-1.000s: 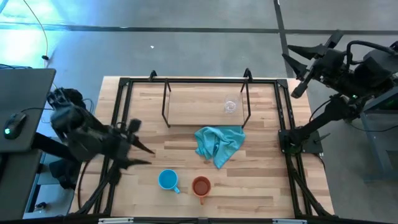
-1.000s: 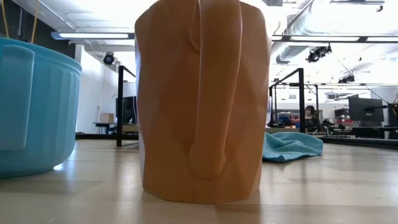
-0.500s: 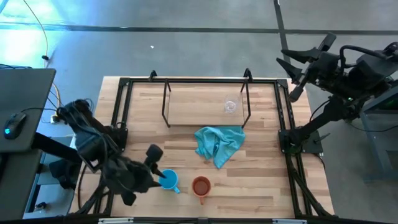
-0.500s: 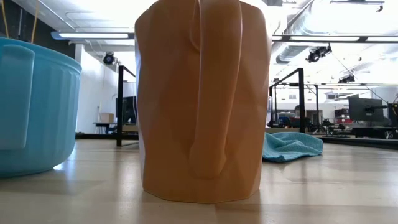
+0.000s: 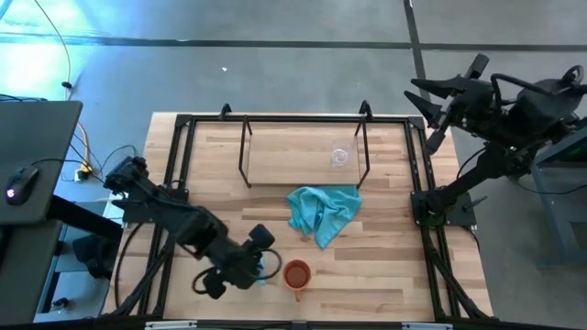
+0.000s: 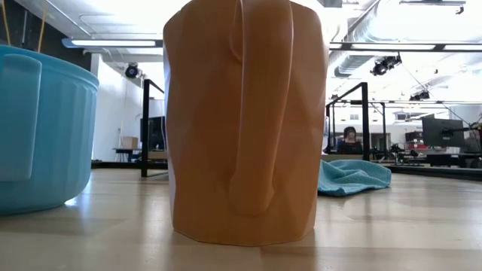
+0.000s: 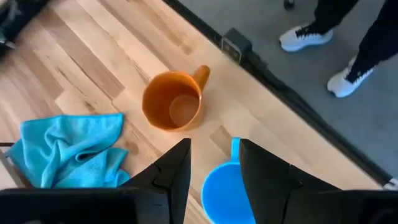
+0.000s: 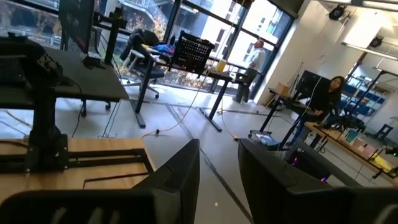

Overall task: Stack small to large cups/mugs on shelf
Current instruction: Put the blue mug on the shelf

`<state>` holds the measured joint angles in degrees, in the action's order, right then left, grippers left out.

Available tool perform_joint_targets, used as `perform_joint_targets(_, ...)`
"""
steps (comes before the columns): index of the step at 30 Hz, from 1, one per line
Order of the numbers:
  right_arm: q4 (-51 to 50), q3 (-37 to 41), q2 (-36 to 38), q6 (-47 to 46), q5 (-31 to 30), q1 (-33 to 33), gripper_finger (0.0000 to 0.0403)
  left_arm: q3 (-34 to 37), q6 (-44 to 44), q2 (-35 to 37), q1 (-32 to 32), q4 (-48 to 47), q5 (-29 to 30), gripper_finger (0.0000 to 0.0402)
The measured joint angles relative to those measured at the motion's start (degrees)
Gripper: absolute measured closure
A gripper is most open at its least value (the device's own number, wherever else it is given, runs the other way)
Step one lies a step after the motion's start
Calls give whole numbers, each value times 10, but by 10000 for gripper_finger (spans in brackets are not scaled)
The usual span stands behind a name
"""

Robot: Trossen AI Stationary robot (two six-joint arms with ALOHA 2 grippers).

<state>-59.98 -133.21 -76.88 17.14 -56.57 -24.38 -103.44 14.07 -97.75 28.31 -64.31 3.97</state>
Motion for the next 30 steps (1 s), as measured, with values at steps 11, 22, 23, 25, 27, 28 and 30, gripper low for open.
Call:
perform_joint_targets(11, -72, 0, 0, -47, 0, 0, 302, 0, 28, -77, -34, -12, -70, 277)
perform_joint_targets(22, -85, 0, 5, -47, 16, 0, 302, 0, 15, -121, -32, -2, -94, 277)
perform_joint_targets(23, -85, 0, 5, -47, 17, 0, 302, 0, 8, -122, -32, 3, -94, 277)
perform_joint_targets(25, -85, 0, 5, -47, 17, 0, 302, -1, 4, -124, -32, 17, -94, 277)
perform_joint_targets(27, -85, 0, 5, -47, 21, 0, 302, 0, 1, -128, -32, 13, -92, 277)
perform_joint_targets(28, -85, 0, 5, -47, 22, 0, 302, 0, -3, -131, -32, 10, -91, 277)
perform_joint_targets(30, -87, 0, 5, -47, 26, 0, 302, 0, -9, -141, -32, 13, -96, 277)
